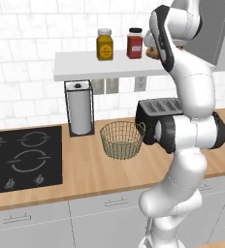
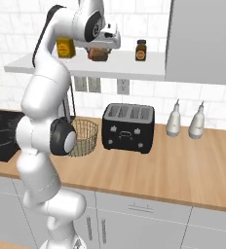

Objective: Open the cabinet, pick up the bread from the cabinet and place it in the basket. Then move the basket to the dining counter.

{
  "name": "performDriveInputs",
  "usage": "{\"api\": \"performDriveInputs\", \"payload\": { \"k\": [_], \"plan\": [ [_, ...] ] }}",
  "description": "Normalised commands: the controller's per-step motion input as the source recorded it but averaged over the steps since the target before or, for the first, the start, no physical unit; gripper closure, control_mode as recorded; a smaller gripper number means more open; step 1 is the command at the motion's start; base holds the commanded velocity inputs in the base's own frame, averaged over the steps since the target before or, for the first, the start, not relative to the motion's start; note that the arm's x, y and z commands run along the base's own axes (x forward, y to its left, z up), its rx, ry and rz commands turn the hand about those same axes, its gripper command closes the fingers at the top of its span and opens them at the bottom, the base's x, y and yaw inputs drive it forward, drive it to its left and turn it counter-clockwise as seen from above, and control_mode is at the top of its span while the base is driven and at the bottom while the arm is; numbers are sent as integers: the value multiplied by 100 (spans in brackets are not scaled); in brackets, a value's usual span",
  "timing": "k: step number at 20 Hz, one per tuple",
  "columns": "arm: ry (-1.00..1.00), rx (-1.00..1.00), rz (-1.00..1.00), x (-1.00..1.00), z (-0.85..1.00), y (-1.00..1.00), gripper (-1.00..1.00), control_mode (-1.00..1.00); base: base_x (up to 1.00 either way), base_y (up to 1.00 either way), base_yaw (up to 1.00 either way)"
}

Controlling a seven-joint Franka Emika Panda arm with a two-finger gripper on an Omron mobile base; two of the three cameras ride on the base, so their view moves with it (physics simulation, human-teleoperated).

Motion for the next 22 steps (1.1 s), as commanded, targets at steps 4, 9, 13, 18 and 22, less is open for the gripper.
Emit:
{"api": "performDriveInputs", "payload": {
  "k": [4,9,13,18,22],
  "plan": [
    [-1,0,-23,-100,0,50,100,-100,0,0,0],
    [-1,0,-24,-100,0,60,100,-100,0,0,0],
    [-1,1,-24,-100,0,52,100,-100,0,0,0],
    [-8,1,-15,-100,-12,60,100,-100,0,0,0],
    [-9,0,4,-100,-57,49,100,-100,0,0,0]
  ]
}}
